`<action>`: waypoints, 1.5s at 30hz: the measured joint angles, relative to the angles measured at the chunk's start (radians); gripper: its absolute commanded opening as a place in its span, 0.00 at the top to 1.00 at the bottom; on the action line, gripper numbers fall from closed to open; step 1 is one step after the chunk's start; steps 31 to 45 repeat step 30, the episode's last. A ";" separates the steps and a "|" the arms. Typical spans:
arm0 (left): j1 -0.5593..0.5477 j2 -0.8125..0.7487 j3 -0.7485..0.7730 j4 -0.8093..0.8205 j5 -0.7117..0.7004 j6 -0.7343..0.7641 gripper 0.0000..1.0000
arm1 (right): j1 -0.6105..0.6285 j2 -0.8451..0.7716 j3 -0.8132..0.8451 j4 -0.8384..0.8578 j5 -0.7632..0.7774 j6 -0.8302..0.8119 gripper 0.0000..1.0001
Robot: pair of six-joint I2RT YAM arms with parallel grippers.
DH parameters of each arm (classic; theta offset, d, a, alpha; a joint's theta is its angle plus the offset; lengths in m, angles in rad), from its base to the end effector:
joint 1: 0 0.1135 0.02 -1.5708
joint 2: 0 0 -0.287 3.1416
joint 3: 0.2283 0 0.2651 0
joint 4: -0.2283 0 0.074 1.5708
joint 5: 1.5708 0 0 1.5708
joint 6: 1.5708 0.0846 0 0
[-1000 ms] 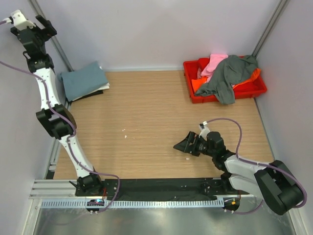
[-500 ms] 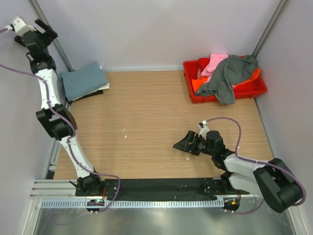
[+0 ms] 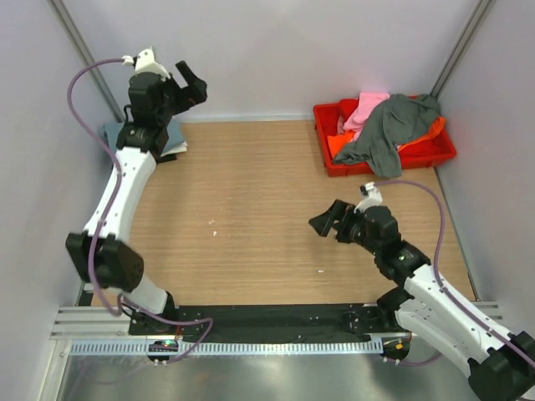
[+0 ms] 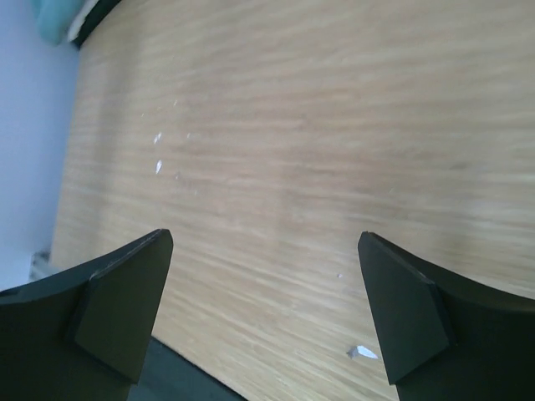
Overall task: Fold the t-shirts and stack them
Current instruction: Reset both grippers
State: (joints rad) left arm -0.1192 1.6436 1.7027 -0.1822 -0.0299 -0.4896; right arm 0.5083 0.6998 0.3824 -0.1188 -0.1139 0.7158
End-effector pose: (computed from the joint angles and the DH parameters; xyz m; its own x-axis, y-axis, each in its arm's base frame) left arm 0.4496 -0.0513 0.4554 -0.1496 -0.4555 -0.8776 0.0216 0.8858 -0.4635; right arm 0.1768 0.1095 0.2080 -0.6549 0.3815 -0.6524 -0.1906 0.7520 0.6310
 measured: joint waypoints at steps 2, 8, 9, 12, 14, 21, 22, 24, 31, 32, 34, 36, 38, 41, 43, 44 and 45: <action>-0.079 -0.124 -0.083 -0.036 -0.007 0.002 0.00 | -0.008 0.054 0.152 -0.096 0.093 -0.042 0.00; -0.341 -0.285 -0.283 -0.171 -0.039 0.040 0.00 | -0.142 0.318 0.568 -0.219 0.231 -0.166 0.00; -0.372 -0.270 -0.303 -0.207 -0.036 0.049 0.00 | -0.162 0.350 0.603 -0.225 0.241 -0.179 0.00; -0.415 -0.213 -0.382 -0.310 0.010 0.068 0.00 | -0.194 0.417 0.676 -0.257 0.262 -0.206 0.00; -0.422 -0.203 -0.429 -0.352 0.033 0.080 0.00 | -0.212 0.456 0.716 -0.271 0.267 -0.216 0.00; -0.422 -0.204 -0.408 -0.438 0.062 0.142 0.00 | -0.358 0.642 0.887 -0.313 0.261 -0.237 0.00; -0.422 -0.206 -0.394 -0.439 0.062 0.153 0.00 | -0.387 0.671 0.910 -0.317 0.253 -0.238 0.00; -0.422 -0.217 -0.388 -0.428 0.066 0.157 0.00 | -0.425 0.708 0.929 -0.317 0.245 -0.239 0.00; -0.422 -0.284 -0.469 -0.396 0.111 0.154 0.00 | -0.442 0.728 0.926 -0.327 0.220 -0.237 0.00; -0.422 -0.284 -0.469 -0.396 0.111 0.154 0.00 | -0.442 0.728 0.926 -0.327 0.220 -0.237 0.00; -0.422 -0.284 -0.469 -0.396 0.111 0.154 0.00 | -0.442 0.728 0.926 -0.327 0.220 -0.237 0.00; -0.422 -0.284 -0.469 -0.396 0.111 0.154 0.00 | -0.442 0.728 0.926 -0.327 0.220 -0.237 0.00; -0.422 -0.284 -0.469 -0.396 0.111 0.154 0.00 | -0.442 0.728 0.926 -0.327 0.220 -0.237 0.00; -0.422 -0.284 -0.469 -0.396 0.111 0.154 0.00 | -0.442 0.728 0.926 -0.327 0.220 -0.237 0.00; -0.422 -0.284 -0.469 -0.396 0.111 0.154 0.00 | -0.442 0.728 0.926 -0.327 0.220 -0.237 0.00; -0.422 -0.284 -0.469 -0.396 0.111 0.154 0.00 | -0.442 0.728 0.926 -0.327 0.220 -0.237 0.00; -0.422 -0.284 -0.469 -0.396 0.111 0.154 0.00 | -0.442 0.728 0.926 -0.327 0.220 -0.237 0.00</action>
